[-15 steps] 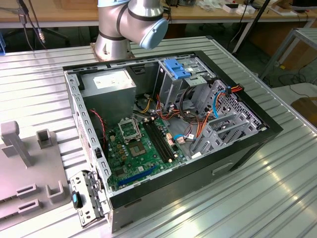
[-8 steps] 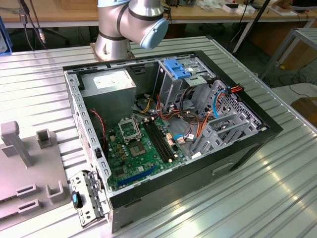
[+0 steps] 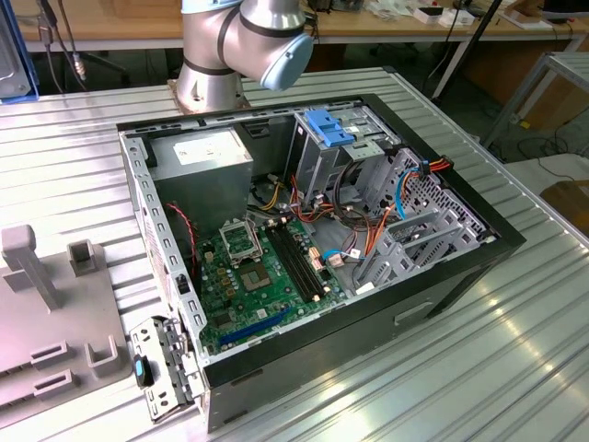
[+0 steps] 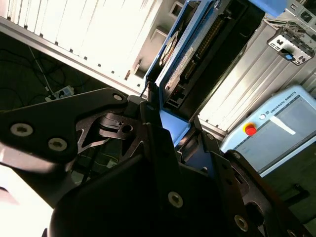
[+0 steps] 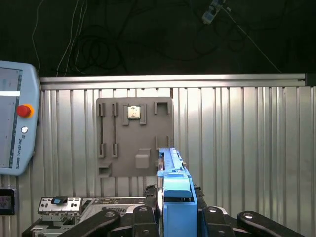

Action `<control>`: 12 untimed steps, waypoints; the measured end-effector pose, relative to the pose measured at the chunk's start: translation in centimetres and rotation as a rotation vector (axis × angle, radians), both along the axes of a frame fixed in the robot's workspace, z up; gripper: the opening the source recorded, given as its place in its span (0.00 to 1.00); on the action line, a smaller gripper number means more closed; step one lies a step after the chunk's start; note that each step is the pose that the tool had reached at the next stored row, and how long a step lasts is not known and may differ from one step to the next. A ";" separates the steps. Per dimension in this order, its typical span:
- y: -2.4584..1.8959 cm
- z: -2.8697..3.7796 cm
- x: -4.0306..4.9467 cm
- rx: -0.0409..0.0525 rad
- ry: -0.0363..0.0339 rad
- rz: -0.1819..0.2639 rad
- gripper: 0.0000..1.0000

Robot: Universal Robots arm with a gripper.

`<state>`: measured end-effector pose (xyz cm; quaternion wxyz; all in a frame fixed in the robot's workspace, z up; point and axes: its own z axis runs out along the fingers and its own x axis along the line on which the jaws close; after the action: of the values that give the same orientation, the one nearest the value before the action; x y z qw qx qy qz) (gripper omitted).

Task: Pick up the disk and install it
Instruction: 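Pick up the disk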

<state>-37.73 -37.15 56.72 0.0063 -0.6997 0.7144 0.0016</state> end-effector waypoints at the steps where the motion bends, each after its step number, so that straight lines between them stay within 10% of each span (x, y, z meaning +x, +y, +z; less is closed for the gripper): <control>1: 0.00 -0.01 0.14 0.0001 -0.0001 0.000 0.37; 12: 0.00 0.00 1.51 0.0000 0.0000 0.000 0.37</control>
<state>-36.22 -37.15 56.72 0.0064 -0.6997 0.7144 0.0016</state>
